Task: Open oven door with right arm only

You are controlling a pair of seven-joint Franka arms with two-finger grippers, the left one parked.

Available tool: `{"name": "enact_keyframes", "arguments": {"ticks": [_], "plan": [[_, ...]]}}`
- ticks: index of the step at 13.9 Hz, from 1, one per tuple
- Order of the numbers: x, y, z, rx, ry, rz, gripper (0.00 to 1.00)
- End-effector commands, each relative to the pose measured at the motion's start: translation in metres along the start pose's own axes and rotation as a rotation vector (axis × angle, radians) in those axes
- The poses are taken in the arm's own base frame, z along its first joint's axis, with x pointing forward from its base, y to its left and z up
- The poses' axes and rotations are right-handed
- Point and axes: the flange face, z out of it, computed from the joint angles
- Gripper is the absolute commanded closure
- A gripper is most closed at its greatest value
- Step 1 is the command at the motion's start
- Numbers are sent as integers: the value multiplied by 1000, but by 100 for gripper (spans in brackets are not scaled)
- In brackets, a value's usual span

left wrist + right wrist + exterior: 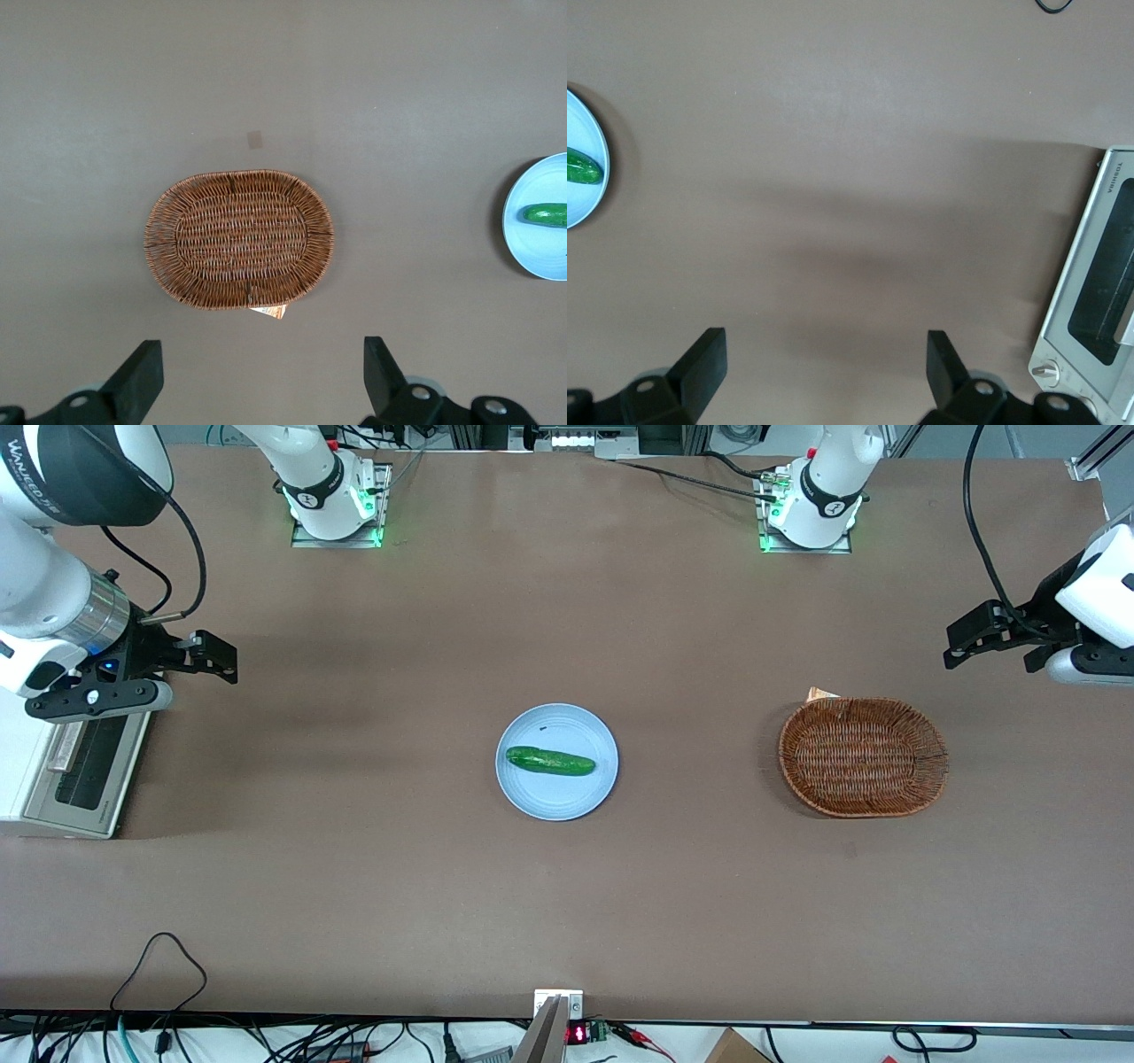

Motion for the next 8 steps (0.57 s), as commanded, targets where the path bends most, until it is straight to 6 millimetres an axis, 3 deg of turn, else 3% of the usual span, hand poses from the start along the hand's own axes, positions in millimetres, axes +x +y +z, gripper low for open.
{"name": "enact_keyframes", "arguments": {"ticks": [1, 8], "plan": [[2, 0, -5, -10, -7, -6, 0], [2, 0, -2, -16, -13, -4, 0]]}}
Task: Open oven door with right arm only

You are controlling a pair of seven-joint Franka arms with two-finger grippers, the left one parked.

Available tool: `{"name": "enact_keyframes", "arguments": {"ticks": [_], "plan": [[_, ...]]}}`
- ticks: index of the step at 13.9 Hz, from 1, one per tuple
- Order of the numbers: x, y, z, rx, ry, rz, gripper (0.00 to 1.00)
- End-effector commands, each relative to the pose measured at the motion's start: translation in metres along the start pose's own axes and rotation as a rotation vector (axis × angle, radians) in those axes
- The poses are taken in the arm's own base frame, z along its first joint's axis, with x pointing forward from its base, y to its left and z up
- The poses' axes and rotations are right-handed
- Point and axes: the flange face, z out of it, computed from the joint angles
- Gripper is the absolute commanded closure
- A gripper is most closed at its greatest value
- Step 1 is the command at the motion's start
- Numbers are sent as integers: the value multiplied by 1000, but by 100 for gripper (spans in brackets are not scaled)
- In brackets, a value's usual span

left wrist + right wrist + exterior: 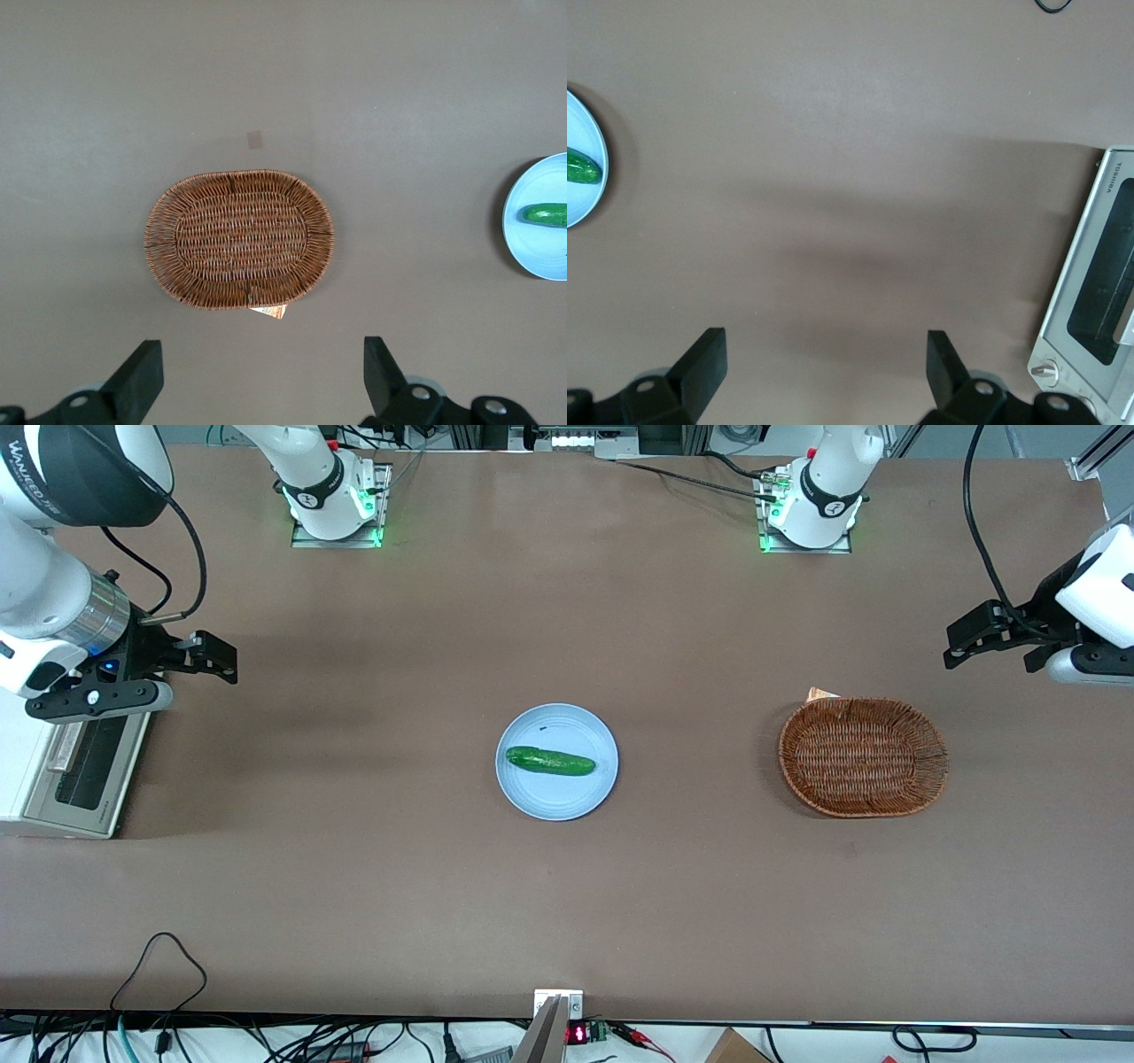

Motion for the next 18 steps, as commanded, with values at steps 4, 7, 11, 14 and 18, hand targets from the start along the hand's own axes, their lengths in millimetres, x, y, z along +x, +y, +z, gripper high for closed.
{"name": "enact_keyframes", "arguments": {"ticks": [4, 7, 11, 14, 18], "plan": [[2, -2, -4, -11, -9, -6, 1], [2, 1, -4, -10, -9, -7, 11], [1, 1, -4, 16, -17, 9, 78], [-1, 2, -3, 90, -28, 41, 100], [-1, 4, -3, 78, -27, 36, 100]]}}
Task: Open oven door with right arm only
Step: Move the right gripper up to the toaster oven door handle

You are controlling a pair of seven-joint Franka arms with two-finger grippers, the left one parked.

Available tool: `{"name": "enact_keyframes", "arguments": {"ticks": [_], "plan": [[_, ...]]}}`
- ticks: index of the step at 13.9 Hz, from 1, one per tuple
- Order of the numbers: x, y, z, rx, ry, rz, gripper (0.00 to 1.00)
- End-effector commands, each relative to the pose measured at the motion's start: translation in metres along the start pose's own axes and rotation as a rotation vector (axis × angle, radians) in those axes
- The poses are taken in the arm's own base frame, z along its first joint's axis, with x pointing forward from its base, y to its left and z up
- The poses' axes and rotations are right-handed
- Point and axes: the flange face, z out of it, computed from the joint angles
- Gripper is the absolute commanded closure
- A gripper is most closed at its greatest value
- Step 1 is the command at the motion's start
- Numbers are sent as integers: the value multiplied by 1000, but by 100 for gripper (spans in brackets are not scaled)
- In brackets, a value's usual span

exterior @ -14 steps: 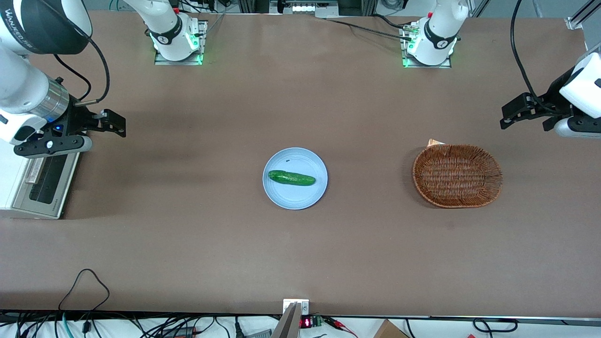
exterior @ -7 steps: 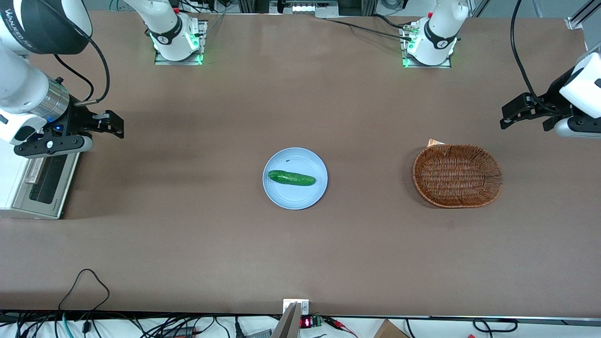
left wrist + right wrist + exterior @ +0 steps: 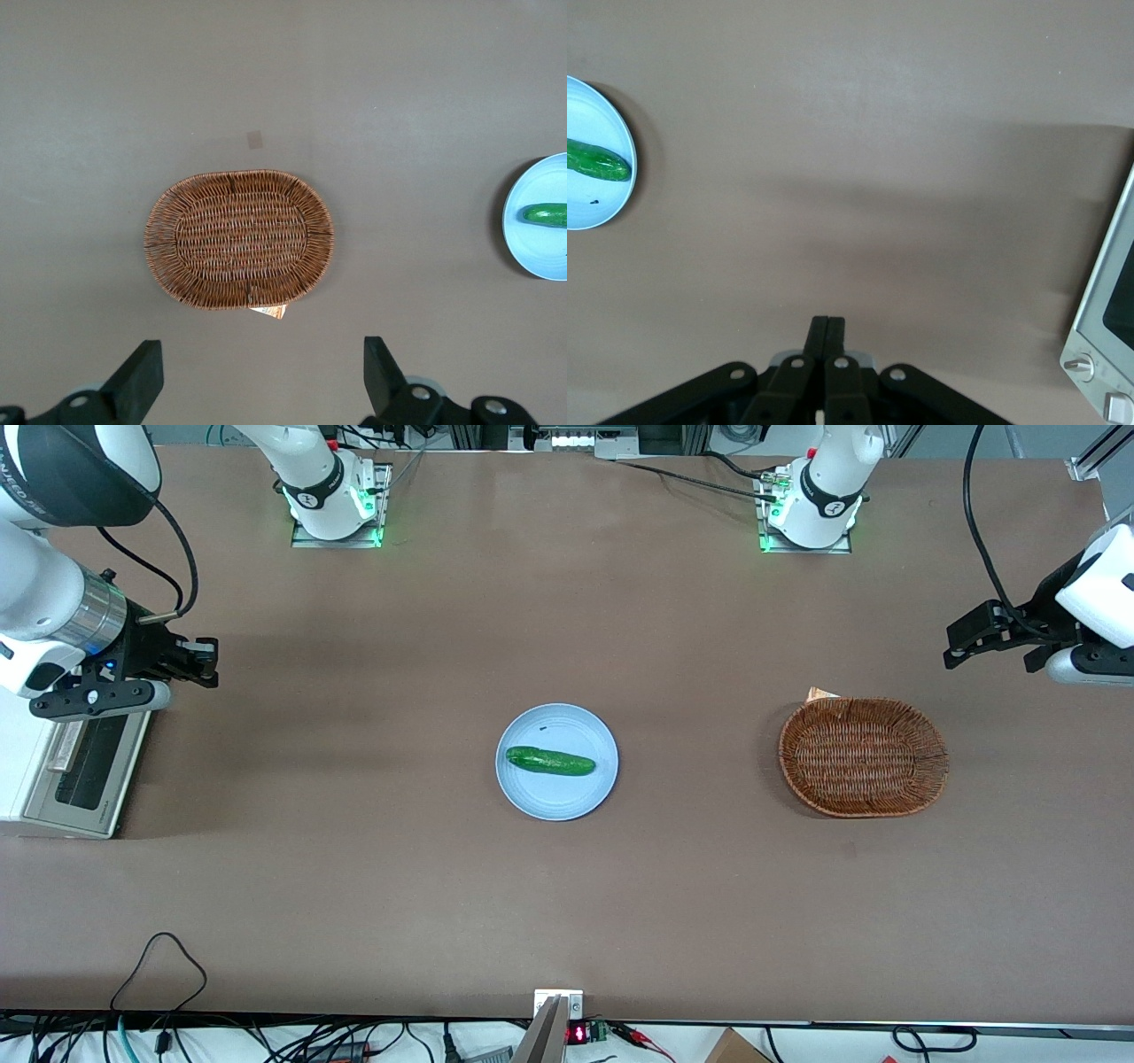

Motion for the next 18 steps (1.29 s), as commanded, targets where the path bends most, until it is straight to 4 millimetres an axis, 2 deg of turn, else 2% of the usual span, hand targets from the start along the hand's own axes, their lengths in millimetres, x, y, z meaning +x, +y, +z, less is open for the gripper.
{"name": "enact_keyframes", "arguments": {"ticks": [1, 4, 6, 8, 11, 14, 18], "plan": [[3, 1, -5, 8, -1, 6, 100], [6, 9, 3, -53, -15, 2, 100], [8, 20, 17, -136, -44, 32, 100], [9, 33, 40, -242, -87, 99, 100], [5, 64, 77, -445, -152, 124, 100], [4, 100, 118, -596, -139, 167, 100], [3, 150, 137, -662, -130, 211, 100]]}}
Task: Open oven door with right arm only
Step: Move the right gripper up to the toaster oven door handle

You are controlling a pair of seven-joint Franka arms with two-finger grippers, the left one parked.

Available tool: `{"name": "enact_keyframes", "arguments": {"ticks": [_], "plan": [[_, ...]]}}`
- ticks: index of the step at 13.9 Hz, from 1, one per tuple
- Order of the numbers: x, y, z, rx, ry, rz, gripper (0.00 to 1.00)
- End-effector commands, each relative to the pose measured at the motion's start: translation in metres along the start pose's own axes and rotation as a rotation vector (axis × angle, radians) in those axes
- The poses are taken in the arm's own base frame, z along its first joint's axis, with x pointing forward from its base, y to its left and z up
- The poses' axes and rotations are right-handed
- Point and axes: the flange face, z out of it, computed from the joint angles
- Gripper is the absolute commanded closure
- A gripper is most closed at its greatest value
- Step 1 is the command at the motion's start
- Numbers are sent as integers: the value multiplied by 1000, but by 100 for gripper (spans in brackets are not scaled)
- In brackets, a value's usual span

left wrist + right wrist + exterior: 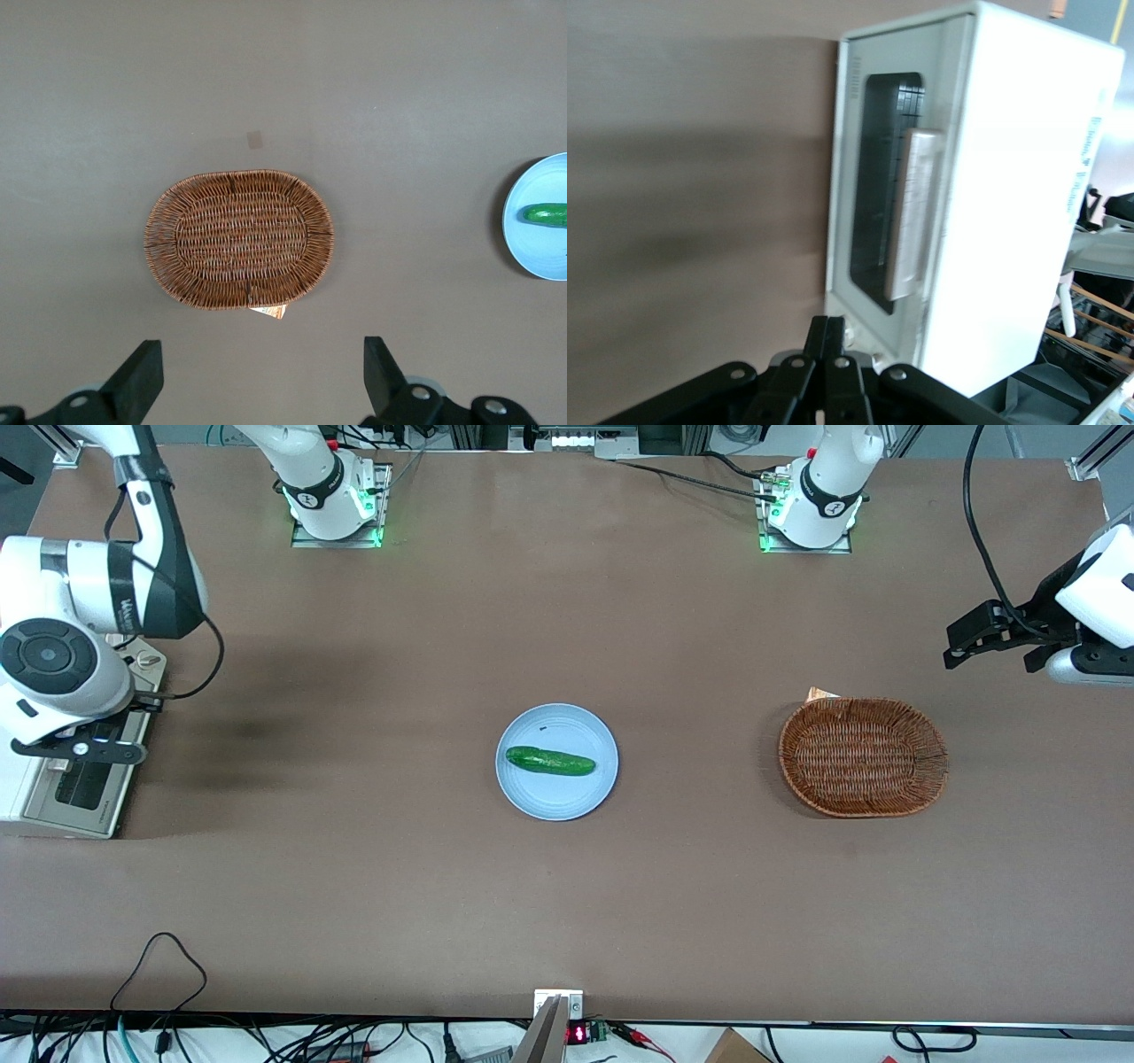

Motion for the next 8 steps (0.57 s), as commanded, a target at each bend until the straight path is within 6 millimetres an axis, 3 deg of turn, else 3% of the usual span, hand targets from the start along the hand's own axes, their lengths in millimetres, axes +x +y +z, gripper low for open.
{"name": "enact_keyframes", "arguments": {"ticks": [1, 8], "plan": [[3, 16, 21, -73, 6, 24, 100], [12, 29, 76, -160, 45, 9, 100]]}}
